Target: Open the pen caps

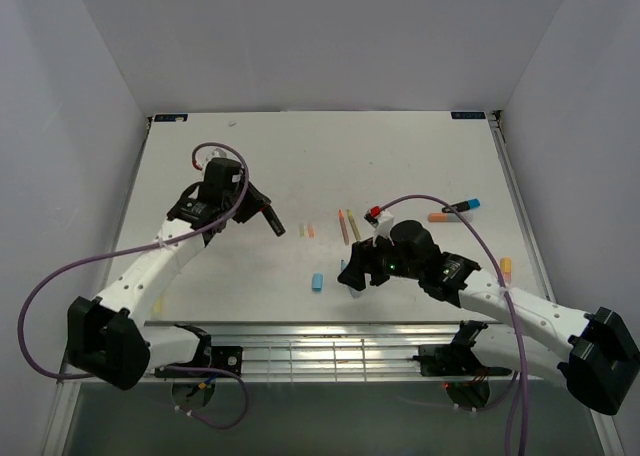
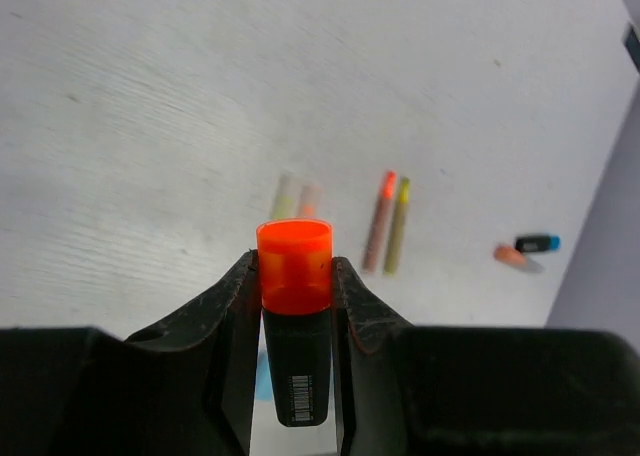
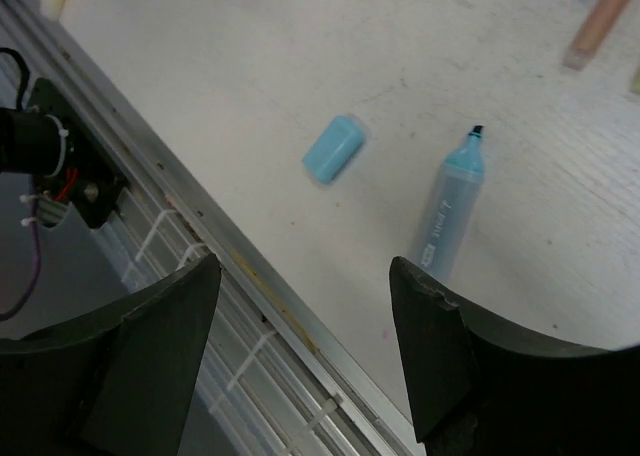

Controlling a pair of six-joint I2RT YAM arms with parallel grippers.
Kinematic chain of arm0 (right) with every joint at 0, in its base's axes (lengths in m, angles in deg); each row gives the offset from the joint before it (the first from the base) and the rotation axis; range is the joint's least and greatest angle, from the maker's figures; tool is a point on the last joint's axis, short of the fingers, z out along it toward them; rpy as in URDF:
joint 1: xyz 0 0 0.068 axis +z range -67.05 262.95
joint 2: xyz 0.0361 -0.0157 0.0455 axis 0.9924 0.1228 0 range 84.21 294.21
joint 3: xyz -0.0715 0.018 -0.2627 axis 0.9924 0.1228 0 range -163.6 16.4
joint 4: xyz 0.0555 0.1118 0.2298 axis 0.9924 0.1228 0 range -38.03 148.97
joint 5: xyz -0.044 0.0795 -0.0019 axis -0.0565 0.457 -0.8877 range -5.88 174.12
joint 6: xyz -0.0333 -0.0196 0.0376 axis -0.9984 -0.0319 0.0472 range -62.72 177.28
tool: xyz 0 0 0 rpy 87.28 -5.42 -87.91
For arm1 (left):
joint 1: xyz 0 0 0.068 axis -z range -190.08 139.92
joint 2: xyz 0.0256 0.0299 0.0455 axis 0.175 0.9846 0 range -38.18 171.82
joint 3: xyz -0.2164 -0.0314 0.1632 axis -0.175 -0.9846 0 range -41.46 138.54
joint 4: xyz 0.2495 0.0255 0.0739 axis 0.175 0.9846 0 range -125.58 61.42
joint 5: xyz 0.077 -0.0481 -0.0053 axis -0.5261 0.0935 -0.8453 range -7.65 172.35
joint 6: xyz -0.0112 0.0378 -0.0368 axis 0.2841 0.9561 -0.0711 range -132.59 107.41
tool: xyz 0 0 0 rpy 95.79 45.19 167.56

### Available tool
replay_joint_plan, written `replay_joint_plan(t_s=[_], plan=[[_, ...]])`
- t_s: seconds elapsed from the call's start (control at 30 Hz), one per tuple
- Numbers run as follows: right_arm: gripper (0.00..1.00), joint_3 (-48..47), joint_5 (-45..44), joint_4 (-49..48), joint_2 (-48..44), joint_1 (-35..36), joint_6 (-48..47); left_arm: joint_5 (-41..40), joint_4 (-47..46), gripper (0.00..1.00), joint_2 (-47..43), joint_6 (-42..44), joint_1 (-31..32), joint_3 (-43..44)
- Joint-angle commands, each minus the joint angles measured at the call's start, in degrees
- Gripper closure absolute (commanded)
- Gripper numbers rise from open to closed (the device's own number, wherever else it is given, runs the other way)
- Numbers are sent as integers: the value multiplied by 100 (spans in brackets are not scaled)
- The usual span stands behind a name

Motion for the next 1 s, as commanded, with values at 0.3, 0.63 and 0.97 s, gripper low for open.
replay_joint_plan(t_s=[0.3, 0.63, 0.97], plan=[[27, -596, 1455, -1764, 968, 31, 378, -252, -445, 100, 51, -1031, 2425, -427], [34, -588, 989, -1878, 1241, 31, 526, -446, -445, 100, 342, -1215, 2963, -102], [49, -438, 832, -2317, 1680, 31, 668, -402, -533, 100, 315, -1391, 3157, -22]])
